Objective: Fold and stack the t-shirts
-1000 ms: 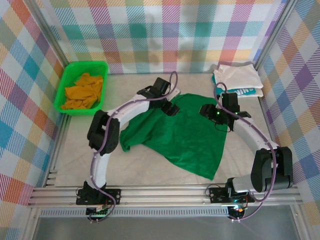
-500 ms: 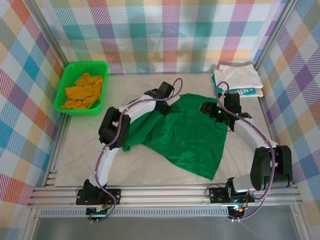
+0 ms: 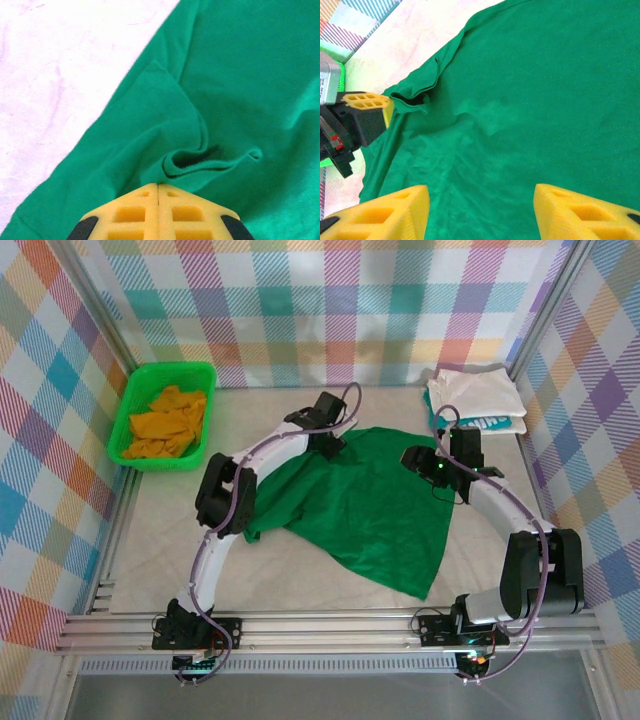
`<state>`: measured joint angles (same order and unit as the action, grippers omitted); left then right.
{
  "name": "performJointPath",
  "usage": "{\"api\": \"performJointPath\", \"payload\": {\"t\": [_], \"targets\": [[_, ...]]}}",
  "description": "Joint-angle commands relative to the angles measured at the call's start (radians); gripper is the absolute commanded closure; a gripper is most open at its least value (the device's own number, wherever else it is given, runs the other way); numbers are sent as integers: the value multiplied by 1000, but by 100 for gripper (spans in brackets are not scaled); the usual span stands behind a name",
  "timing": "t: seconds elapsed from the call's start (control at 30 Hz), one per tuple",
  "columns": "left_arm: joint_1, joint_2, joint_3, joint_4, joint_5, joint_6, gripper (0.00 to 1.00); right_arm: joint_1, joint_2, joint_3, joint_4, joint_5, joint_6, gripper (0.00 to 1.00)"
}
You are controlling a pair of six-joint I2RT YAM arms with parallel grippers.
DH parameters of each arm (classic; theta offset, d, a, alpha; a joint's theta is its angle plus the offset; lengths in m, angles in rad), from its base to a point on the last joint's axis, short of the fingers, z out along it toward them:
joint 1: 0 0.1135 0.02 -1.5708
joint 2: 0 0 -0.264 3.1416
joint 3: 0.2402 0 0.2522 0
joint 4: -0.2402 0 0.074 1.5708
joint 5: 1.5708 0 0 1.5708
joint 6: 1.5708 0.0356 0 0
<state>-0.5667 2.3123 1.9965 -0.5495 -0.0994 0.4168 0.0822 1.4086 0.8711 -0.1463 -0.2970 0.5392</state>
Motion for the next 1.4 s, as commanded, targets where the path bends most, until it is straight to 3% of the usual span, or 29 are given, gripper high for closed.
{"api": "performJointPath", "payload": {"t": [0.0, 0.27, 0.37, 0.4, 0.43, 0.47, 0.5, 0.67, 0.73, 0.8, 0.83, 0.9, 0.97, 1.03, 1.17, 1.37], "targets": [[57, 4, 112, -7, -18, 10, 100, -11, 4, -13, 25, -14, -3, 42], [198, 224, 591, -79, 58, 15, 100, -18, -27, -1, -6, 7, -13, 42], [237, 313, 703, -11, 38, 46, 100, -17, -35, 2, -16, 3, -12, 42], [247, 327, 709, 36, 23, 57, 86, -18, -39, 3, -18, -2, -10, 42], [254, 335, 709, 83, 1, 69, 58, -17, -42, 5, -21, -5, -9, 42], [259, 337, 710, 114, -22, 74, 20, -17, -46, 6, -25, -8, -7, 41], [266, 333, 721, 131, -41, 72, 0, -18, -50, 9, -30, -12, -8, 41], [355, 225, 733, 28, -90, -107, 0, -18, -80, 21, -61, -3, -22, 41], [428, 141, 669, -64, 11, -226, 0, -18, -83, 20, -62, 3, -28, 41], [484, -17, 405, -7, 115, -328, 0, -18, -75, 19, -60, 7, -28, 41], [497, -143, 171, 122, 152, -349, 0, -17, -67, 17, -57, 12, -27, 41], [495, -368, -212, 356, 144, -392, 0, -17, -47, 18, -57, 22, -18, 40], [488, -530, -458, 411, 184, -462, 0, -17, -21, 16, -58, 31, -4, 42], [464, -620, -608, 382, 216, -511, 4, -17, 4, 14, -54, 31, 2, 46], [411, -679, -778, 255, 209, -589, 24, -16, 69, 37, -62, 25, -14, 56], [340, -756, -937, 148, 231, -672, 22, -3, 114, 62, -68, -16, -22, 55]]}}
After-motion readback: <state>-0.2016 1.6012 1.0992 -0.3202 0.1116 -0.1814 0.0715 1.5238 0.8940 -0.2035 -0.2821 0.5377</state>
